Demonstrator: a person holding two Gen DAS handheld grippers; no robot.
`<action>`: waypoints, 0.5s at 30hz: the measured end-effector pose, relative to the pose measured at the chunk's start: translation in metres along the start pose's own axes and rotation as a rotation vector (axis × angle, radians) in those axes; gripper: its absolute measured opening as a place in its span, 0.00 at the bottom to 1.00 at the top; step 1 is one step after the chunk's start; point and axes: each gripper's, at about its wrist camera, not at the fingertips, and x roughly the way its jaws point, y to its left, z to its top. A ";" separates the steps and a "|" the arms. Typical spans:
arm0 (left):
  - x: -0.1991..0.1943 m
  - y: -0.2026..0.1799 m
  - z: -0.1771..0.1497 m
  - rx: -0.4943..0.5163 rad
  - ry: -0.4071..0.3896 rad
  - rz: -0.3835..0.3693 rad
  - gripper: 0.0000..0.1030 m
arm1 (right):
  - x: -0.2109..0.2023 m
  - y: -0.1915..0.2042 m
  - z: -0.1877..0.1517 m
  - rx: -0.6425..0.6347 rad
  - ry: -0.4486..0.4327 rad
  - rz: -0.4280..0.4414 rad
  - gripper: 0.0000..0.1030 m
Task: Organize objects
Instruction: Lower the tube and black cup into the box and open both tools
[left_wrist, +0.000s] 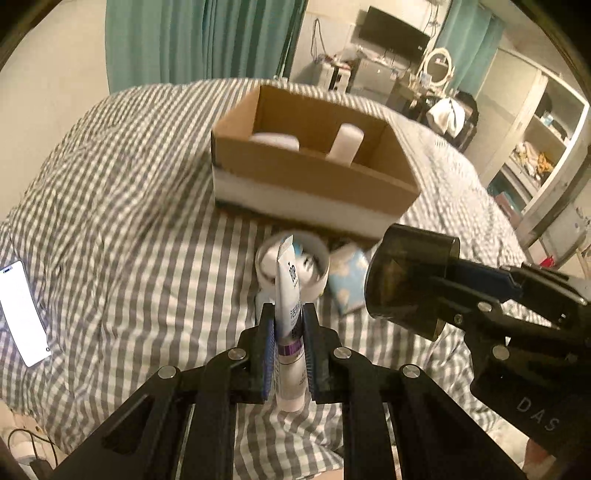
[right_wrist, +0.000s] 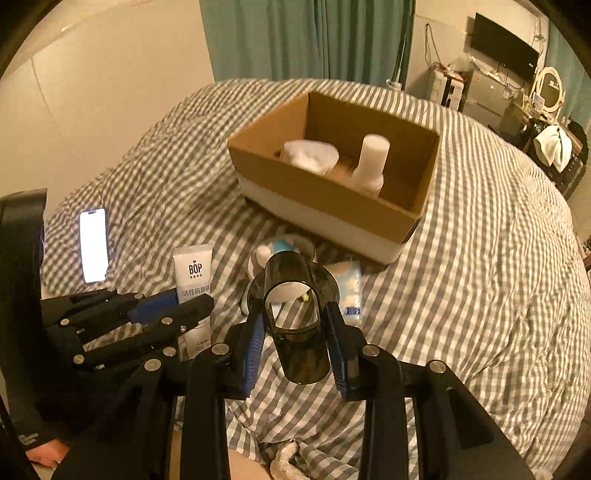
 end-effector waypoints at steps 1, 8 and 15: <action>0.004 0.006 0.006 -0.004 -0.007 -0.002 0.14 | -0.003 -0.001 0.002 0.002 -0.008 0.000 0.30; -0.009 0.010 0.049 -0.037 -0.048 -0.017 0.14 | -0.023 -0.006 0.029 0.022 -0.071 0.010 0.30; -0.015 0.006 0.115 0.028 -0.135 -0.035 0.14 | -0.035 -0.013 0.084 0.021 -0.145 0.014 0.29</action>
